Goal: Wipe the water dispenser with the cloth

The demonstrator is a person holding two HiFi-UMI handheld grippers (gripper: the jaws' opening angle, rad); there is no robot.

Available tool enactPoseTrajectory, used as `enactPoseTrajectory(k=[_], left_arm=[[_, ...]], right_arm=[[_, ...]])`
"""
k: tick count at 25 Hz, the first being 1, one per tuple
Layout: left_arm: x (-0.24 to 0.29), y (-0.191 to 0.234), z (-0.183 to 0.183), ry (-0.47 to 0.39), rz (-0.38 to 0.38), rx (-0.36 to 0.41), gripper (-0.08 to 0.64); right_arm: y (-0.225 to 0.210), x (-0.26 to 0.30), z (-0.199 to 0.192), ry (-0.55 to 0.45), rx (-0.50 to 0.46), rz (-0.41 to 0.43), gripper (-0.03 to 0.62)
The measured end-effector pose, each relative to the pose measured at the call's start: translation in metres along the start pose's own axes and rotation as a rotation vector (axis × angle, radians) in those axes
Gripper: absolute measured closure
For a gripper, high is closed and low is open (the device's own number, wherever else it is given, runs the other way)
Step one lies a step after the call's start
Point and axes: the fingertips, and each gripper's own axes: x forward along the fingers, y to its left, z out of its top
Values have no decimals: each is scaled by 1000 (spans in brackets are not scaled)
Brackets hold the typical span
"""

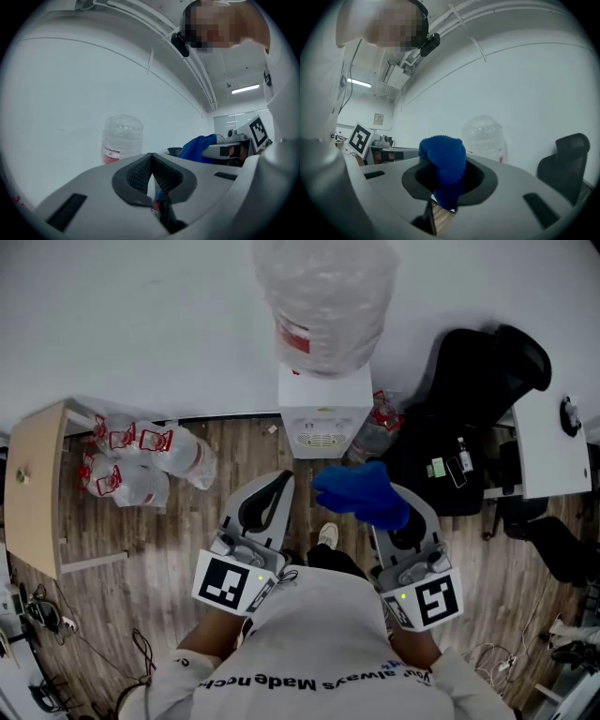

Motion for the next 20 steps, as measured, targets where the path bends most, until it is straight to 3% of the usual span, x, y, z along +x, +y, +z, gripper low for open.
enactPoseTrajectory(k=[12, 20], left_arm=[[8, 38, 6, -3, 14, 17, 541], [5, 68, 0, 0, 50, 31, 541]], right_arm=[[3, 45, -7, 7, -36, 24, 508], [-22, 109, -53, 34, -156, -3, 508]])
